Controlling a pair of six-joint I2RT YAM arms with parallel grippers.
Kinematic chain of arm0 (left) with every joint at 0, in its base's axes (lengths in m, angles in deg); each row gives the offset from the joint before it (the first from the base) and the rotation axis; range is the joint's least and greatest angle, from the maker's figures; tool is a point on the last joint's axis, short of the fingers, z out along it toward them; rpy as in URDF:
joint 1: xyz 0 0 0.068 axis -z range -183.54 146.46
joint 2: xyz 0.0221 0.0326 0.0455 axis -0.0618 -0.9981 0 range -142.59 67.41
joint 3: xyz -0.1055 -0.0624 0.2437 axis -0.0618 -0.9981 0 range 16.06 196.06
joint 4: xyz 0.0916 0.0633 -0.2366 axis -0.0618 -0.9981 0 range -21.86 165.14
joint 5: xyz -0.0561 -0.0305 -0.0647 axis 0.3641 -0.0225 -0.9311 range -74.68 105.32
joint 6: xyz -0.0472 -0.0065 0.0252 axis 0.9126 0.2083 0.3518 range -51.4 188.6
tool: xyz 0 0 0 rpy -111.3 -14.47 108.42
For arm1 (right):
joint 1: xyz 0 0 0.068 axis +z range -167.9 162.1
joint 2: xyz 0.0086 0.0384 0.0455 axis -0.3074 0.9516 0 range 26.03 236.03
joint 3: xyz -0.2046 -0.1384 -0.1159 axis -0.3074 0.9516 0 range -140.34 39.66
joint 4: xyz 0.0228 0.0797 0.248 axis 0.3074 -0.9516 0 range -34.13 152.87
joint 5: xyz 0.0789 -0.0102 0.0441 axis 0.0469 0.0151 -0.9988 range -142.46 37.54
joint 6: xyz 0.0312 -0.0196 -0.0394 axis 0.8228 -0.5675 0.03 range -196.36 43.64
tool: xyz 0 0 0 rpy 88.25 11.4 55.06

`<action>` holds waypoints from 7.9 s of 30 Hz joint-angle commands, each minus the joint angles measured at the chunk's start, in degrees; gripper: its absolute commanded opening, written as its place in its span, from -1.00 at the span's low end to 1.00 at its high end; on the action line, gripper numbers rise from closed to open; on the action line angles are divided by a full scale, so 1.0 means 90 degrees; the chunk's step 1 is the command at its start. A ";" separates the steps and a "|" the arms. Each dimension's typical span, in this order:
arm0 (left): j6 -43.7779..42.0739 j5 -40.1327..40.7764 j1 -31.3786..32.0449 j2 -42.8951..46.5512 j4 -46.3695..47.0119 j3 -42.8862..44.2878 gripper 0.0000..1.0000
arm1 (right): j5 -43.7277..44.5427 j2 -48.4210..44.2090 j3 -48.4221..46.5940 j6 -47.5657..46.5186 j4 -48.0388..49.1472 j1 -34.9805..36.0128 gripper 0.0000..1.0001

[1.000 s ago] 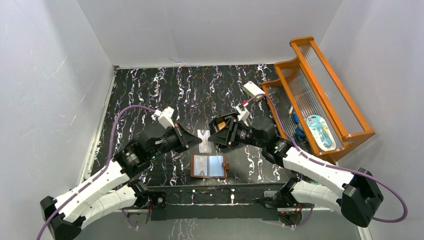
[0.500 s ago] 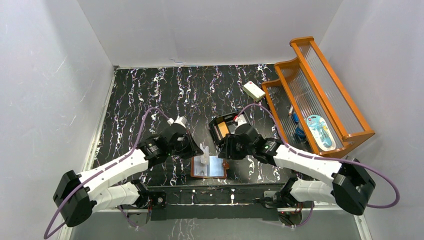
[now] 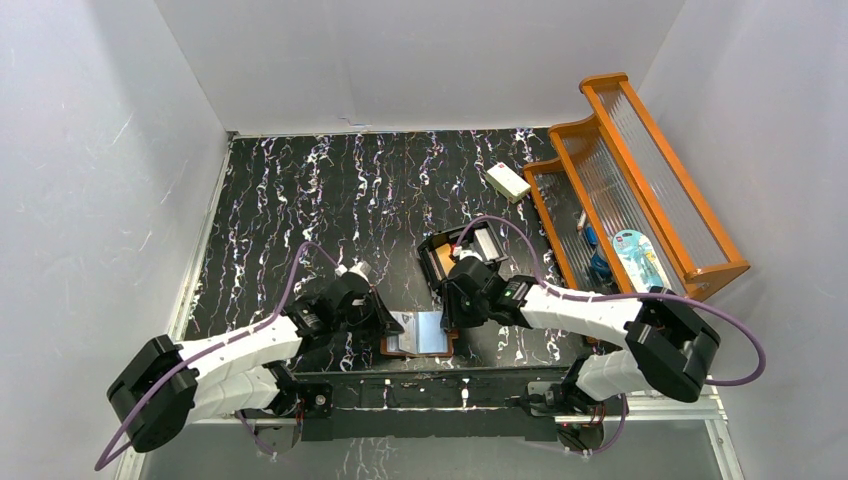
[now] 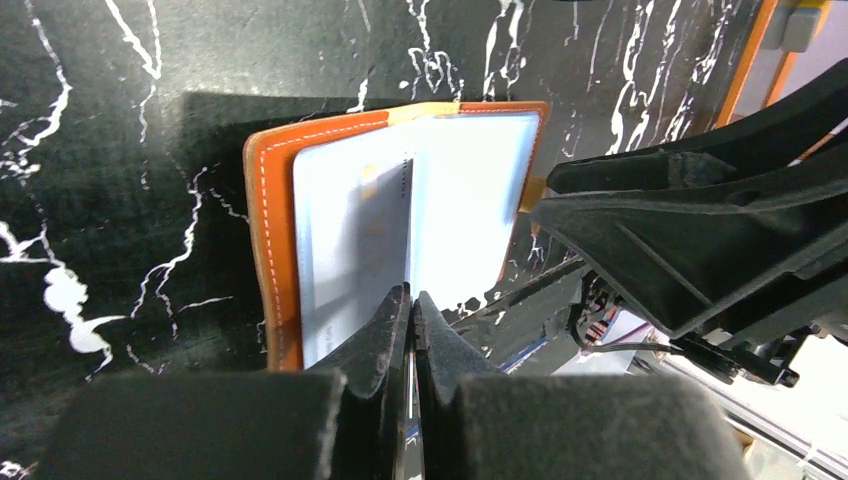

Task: Put the credit cards into the card holder
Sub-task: Insert the credit card into the card holder.

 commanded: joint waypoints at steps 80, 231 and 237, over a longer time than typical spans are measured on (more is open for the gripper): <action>-0.0899 -0.0049 0.0229 -0.0669 0.1301 -0.0394 -1.00 | 0.0123 0.0954 -0.0206 -0.0117 0.0192 0.0139 -0.59; -0.0784 0.1879 0.0590 -0.0848 -0.3273 0.2445 0.17 | -0.0263 0.0291 0.0133 0.1582 0.1776 0.0832 -0.30; -0.0857 0.1969 0.0333 -0.0588 -0.3623 0.2173 0.13 | -0.0074 0.0497 -0.0053 0.1704 0.1910 0.1120 -0.25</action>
